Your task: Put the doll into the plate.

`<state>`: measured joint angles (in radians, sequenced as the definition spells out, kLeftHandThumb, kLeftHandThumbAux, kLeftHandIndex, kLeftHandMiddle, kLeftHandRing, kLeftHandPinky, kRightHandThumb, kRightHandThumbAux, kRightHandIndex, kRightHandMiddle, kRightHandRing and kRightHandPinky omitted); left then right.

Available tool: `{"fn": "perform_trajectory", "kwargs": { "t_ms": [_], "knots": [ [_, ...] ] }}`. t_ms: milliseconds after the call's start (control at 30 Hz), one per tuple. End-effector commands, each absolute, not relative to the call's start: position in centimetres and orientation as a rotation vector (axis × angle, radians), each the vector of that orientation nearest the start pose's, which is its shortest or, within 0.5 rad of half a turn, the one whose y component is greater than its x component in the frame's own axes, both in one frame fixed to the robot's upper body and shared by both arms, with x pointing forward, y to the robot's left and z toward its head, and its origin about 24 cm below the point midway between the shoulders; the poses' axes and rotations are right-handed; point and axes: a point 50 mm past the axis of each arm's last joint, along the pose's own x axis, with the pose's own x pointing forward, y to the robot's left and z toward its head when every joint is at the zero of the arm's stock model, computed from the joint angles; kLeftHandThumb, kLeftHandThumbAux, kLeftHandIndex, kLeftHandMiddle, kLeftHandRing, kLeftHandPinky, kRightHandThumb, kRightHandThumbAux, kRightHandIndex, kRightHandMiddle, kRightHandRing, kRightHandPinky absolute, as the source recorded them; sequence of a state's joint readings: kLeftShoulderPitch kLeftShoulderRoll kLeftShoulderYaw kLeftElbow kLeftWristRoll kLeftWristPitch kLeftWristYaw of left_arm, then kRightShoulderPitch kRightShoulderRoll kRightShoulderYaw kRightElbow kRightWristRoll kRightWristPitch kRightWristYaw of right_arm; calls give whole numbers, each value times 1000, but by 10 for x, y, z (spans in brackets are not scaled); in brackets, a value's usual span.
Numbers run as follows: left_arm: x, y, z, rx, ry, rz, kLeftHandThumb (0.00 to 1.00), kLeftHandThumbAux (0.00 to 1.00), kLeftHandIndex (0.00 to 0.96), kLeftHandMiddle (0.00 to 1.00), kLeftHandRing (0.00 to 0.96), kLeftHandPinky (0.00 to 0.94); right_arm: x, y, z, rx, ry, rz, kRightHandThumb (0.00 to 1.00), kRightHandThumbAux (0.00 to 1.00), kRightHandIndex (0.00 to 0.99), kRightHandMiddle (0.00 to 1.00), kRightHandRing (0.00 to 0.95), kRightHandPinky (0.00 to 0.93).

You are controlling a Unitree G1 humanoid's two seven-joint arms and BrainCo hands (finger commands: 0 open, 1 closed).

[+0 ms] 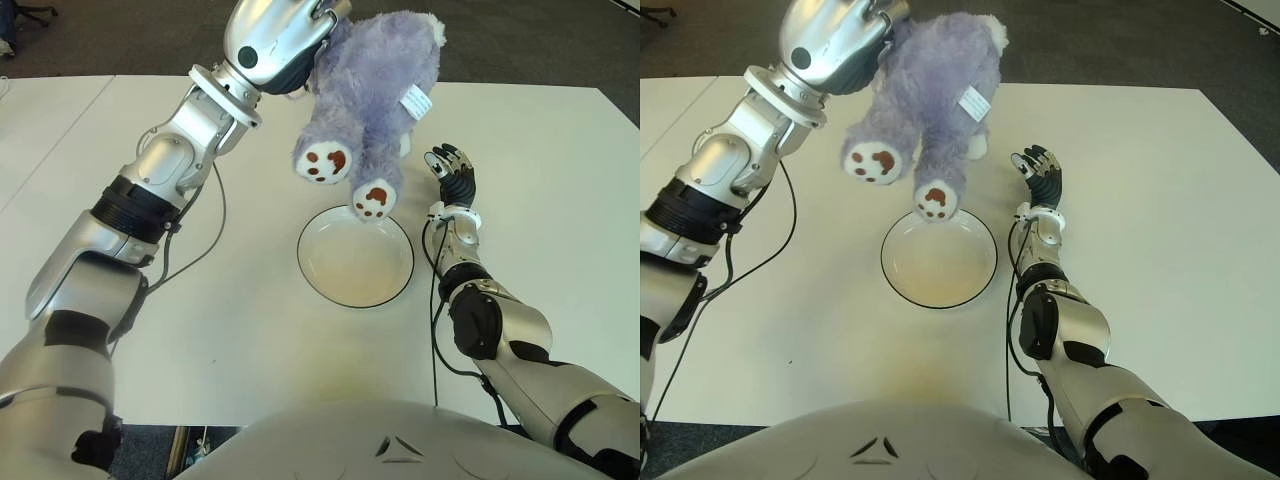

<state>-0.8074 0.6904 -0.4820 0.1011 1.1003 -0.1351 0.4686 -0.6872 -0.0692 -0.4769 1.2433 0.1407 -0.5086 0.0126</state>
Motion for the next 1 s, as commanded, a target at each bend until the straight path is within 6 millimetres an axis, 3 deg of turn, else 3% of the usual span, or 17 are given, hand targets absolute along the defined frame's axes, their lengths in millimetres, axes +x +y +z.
{"fn": "perform_trajectory", "kwargs": {
  "t_ms": [33,600,1000],
  "knots": [
    [305,122,240,1710,-1226,136,745,698,441,841,855,858,283,-176,-69,364,440,-354,1,808,276,293,240,156],
    [274,122,235,1708,-1195,42,748,696,441,826,843,859,283,-174,-68,347,443,-345,0,788,280,291,236,141],
    [251,127,221,1695,-1199,-29,747,696,441,819,837,855,284,-172,-68,369,439,-348,31,810,287,302,257,209]
  ]
}}
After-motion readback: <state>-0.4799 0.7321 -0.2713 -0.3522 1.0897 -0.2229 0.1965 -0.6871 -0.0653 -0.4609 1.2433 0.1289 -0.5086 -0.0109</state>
